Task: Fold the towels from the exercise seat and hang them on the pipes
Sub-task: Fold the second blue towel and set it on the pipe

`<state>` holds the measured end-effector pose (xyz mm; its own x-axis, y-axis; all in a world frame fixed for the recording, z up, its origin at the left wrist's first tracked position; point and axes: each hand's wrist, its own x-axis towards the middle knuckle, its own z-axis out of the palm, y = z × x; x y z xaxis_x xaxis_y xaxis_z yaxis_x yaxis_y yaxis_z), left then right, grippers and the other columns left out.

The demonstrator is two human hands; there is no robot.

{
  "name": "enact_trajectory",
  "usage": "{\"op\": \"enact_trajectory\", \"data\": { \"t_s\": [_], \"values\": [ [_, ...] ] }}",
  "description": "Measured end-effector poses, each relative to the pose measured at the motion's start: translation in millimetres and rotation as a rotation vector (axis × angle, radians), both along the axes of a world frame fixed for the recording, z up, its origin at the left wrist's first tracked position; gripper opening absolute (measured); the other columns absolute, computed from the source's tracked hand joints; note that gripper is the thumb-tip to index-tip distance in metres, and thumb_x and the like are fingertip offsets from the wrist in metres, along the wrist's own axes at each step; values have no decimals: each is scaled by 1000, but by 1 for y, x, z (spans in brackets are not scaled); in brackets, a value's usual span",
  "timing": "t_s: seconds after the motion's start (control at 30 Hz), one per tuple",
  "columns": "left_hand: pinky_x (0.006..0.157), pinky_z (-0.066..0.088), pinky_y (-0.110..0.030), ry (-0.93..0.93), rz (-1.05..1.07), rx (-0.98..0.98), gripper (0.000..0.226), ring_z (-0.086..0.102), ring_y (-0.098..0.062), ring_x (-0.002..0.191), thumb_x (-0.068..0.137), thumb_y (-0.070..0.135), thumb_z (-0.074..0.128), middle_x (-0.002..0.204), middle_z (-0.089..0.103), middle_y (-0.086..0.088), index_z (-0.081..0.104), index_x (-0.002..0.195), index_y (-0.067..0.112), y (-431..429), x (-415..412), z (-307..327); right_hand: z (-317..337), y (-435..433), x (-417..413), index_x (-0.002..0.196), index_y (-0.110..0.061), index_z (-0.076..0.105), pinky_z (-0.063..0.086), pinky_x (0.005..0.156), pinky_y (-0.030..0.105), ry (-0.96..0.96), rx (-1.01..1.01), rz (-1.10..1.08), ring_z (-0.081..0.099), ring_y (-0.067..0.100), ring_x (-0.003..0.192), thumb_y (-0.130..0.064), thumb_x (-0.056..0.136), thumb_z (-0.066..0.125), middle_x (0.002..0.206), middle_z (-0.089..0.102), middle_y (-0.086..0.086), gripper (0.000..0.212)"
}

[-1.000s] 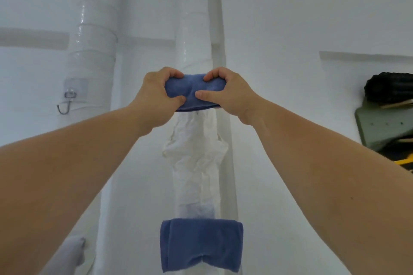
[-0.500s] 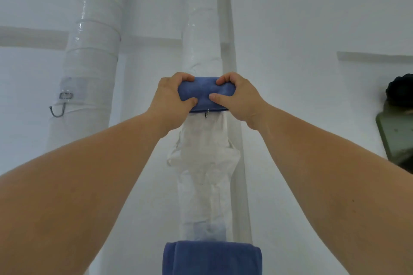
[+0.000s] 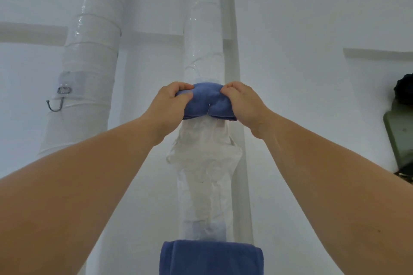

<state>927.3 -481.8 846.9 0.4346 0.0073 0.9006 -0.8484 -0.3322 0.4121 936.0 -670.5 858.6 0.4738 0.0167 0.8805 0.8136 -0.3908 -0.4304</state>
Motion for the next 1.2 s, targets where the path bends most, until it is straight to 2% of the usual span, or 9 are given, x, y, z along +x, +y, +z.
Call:
{"op": "enact_trajectory", "data": {
  "t_s": [0.03,0.1,0.13,0.2,0.3,0.4,0.63,0.87,1.2],
  "values": [
    [79,51,-27,-33,112,10,16,62,-16,99,100,32,53,112,63,3,62,111,26,-2,0,3,1,4,1,96,-18,57,47,75,30,-52,-32,-127,58,23,93,-34,103,47,102,59,4,20],
    [97,47,-43,-170,612,213,25,55,-26,116,99,42,48,130,55,-1,57,117,27,-7,2,4,-1,11,7,98,-17,51,45,77,37,-189,-136,-445,55,29,92,-41,103,45,104,53,8,25],
    [107,38,-49,-250,828,317,30,47,-29,130,101,40,45,143,48,-1,52,127,25,-9,5,2,-5,14,10,105,-16,51,45,80,41,-270,-175,-598,54,31,95,-42,103,44,108,52,9,27],
    [122,13,-55,-341,968,473,47,18,-26,154,106,30,37,166,25,3,32,152,23,-13,13,-4,-13,18,15,125,-16,50,43,90,43,-429,-211,-744,53,31,113,-38,104,41,124,55,8,31],
    [126,-1,-50,-290,849,498,60,-2,-17,158,107,29,25,171,3,8,2,162,27,-15,24,-12,-18,17,23,156,-26,28,26,118,43,-435,-264,-694,25,26,151,-37,108,28,161,34,-1,49],
    [127,0,-45,-272,698,392,58,-1,-12,158,108,35,21,171,3,12,3,162,28,-13,35,-19,-20,14,36,160,-33,14,12,126,45,-345,-265,-572,3,20,157,-42,108,19,169,12,-8,53],
    [127,0,-45,-340,593,339,59,-1,-9,157,106,41,20,171,3,13,5,162,31,-12,51,-23,-20,18,59,159,-36,18,20,125,43,-442,-140,-373,12,15,156,-60,95,12,168,16,-11,68],
    [127,3,-48,-369,585,336,59,3,-12,157,105,42,19,171,6,11,7,162,30,-12,55,-24,-20,18,61,159,-34,19,25,124,41,-453,-133,-341,19,12,154,-58,97,17,168,15,-10,66],
    [127,-3,-49,-133,766,529,63,-9,-14,157,108,44,16,170,-14,12,-16,160,29,-11,24,-21,-31,4,24,158,-38,-11,20,123,53,-140,-401,-552,2,25,157,-52,106,19,169,-13,-12,63]
  ]
}}
